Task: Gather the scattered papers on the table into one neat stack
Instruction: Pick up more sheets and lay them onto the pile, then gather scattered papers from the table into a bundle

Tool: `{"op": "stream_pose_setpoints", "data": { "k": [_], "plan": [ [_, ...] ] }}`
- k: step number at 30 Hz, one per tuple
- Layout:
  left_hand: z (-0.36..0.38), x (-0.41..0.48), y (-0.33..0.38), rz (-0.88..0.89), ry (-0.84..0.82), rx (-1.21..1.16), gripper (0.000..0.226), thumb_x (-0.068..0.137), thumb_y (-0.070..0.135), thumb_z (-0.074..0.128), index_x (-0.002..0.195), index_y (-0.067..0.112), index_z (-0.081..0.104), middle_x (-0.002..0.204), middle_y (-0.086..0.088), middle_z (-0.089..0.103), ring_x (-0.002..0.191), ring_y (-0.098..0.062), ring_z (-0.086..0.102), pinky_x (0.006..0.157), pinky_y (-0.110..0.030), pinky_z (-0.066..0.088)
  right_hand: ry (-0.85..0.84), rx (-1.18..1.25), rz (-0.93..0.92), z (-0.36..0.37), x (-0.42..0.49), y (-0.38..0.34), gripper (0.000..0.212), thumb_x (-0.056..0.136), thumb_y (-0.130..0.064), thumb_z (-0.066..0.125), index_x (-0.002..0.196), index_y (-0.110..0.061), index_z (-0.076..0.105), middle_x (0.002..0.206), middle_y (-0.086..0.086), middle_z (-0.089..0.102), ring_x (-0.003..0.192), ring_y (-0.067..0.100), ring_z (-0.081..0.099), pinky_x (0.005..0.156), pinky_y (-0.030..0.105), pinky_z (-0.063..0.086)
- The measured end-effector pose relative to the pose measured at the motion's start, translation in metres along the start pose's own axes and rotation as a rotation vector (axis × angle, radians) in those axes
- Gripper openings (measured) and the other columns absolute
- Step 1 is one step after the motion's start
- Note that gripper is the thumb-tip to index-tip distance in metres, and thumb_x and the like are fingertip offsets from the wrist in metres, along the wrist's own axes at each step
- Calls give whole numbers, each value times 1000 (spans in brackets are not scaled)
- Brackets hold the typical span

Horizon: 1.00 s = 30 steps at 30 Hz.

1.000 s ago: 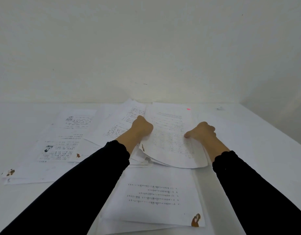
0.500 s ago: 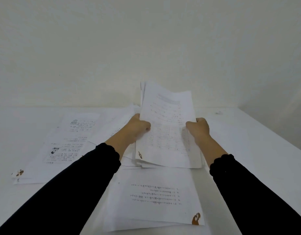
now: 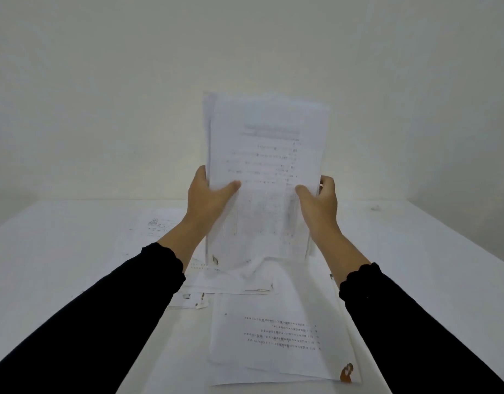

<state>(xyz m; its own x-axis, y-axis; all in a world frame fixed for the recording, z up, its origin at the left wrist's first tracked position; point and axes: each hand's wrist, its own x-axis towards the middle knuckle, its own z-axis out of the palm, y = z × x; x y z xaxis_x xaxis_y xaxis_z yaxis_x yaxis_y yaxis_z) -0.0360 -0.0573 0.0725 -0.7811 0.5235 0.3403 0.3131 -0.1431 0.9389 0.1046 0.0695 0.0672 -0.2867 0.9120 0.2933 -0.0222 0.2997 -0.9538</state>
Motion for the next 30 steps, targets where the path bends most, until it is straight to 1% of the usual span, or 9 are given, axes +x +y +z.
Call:
{"op": "stream_pose_setpoints", "data": {
  "k": [3,7,10,16,18,21,23,25,30],
  "plan": [
    [-7,-9,-14,-93,60,54,40,87,25,64,120,13,44,106,4,53,91,-15,54,78,-28,45,-78,-86,82,6,-13,15,15,89,-9,49,102,-15,47,80,-7,51,69,11,49,57,21,41],
    [-15,-12,-16,-97,52,111,38,95,15,51,130,5,39,109,1,47,98,-17,48,80,-26,41,-141,-211,3,18,-23,14,15,90,0,36,95,-10,46,76,-2,48,60,11,43,50,21,36],
    [-29,-5,-2,-51,117,117,35,94,10,49,127,7,42,106,0,49,93,-17,49,67,-20,41,-140,-214,-68,29,-26,-3,14,88,2,36,87,-11,41,69,-5,43,57,11,38,49,22,32],
    [-86,15,6,-101,190,321,35,92,9,36,127,3,37,102,-6,49,79,-20,49,52,-23,33,-314,-209,-2,70,-45,-19,17,89,-5,41,103,-12,47,79,-8,48,70,9,48,54,19,37],
    [-110,17,0,-129,177,441,34,91,9,37,124,3,40,101,-7,49,75,-20,49,56,-28,37,-379,-221,70,86,-55,-16,18,89,-7,44,106,-11,49,81,-6,49,74,11,49,55,19,37],
    [-142,15,-16,-201,145,573,25,89,6,40,114,6,44,97,-8,49,87,-27,47,70,-34,37,-515,-239,169,109,-72,-8,11,89,-6,48,100,-9,48,90,2,53,75,14,51,55,20,39],
    [-159,12,-28,-263,114,640,16,89,4,40,104,10,40,91,-7,49,89,-28,46,71,-36,37,-580,-256,219,121,-81,-2,9,88,-3,49,96,-6,51,96,11,57,83,21,56,61,27,46],
    [-172,9,-42,-312,90,687,14,89,4,41,102,9,39,96,-10,47,89,-28,44,73,-37,37,-627,-280,270,130,-88,5,19,88,-1,51,104,3,59,107,18,64,91,28,63,68,33,52],
    [-193,7,-72,-410,39,796,18,89,2,40,107,5,41,99,-12,44,89,-29,42,72,-36,34,-718,-326,350,147,-101,25,25,87,-2,58,111,6,60,115,19,65,101,32,65,79,39,55]
  ]
}}
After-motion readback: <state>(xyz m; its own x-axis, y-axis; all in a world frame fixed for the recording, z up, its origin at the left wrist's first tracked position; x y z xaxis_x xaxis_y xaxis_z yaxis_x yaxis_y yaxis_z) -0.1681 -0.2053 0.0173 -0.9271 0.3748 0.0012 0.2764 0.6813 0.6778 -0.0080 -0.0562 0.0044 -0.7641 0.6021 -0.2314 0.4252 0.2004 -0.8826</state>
